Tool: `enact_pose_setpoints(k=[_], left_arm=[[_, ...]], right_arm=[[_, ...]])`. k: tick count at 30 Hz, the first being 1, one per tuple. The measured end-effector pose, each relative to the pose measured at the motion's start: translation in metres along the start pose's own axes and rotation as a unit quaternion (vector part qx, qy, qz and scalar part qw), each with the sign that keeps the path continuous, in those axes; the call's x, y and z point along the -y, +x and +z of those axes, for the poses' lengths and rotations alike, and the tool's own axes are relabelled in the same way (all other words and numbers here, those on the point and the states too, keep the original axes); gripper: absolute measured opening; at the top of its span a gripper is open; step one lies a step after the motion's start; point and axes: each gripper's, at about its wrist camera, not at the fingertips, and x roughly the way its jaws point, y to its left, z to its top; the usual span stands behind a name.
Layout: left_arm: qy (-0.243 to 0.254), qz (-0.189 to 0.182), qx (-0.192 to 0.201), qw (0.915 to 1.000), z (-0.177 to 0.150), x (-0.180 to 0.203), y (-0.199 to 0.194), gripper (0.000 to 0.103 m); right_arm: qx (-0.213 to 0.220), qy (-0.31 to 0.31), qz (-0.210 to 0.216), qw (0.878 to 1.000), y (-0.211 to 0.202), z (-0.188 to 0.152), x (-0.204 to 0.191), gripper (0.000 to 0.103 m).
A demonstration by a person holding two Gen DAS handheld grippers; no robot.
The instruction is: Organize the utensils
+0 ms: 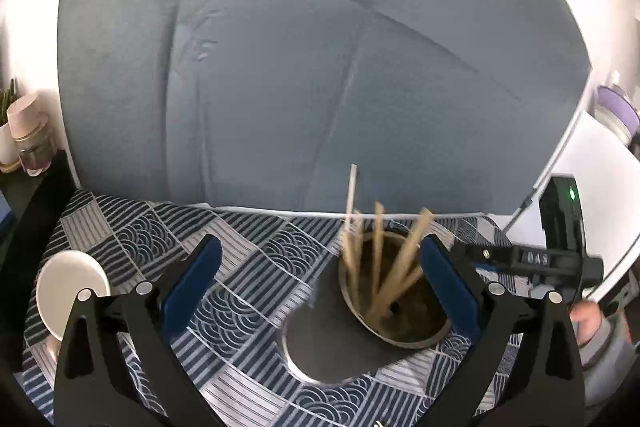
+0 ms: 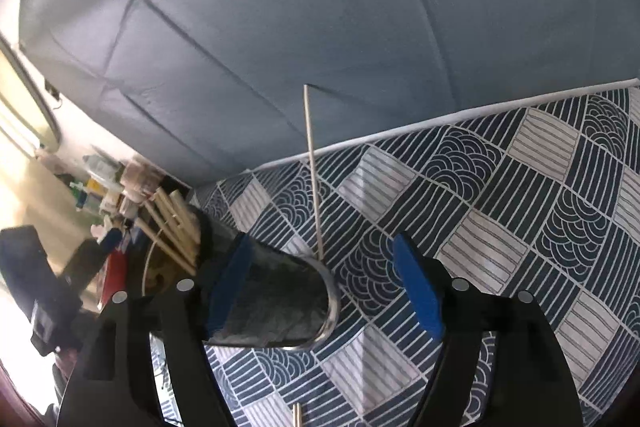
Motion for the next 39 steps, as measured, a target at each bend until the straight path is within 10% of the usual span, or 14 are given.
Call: enact_pose_setpoints(k=[13,29,34,36,39], left_arm=[[0.035,-0.007,-0.085,0.9958,0.054,-0.031,0.107,0.097],[0.112,-0.177,-0.228,0.9509,0.028,0.005,0.239,0.094],[0.122,-0.182,-0.256,0.9414,0.016,0.019,0.262,0.075],[0.125,-0.185,-0.277,0.9345,0.010,0.022,0.274,0.049],[0.123,-0.217,-0.298,0.9215,0.004,0.025,0.280,0.008]], right_arm=[[-0.014,0.046,-0.043,0.998,0.021,0.016,0.059,0.073],[-0.046,0.076,-0.075,0.993,0.058,0.005,0.099,0.073],[-0.044,0.075,-0.075,0.993,0.061,0.003,0.097,0.072],[-0.046,0.074,-0.068,0.994,0.061,0.002,0.097,0.062],[-0.053,0.062,-0.052,0.995,0.063,0.000,0.093,0.016]])
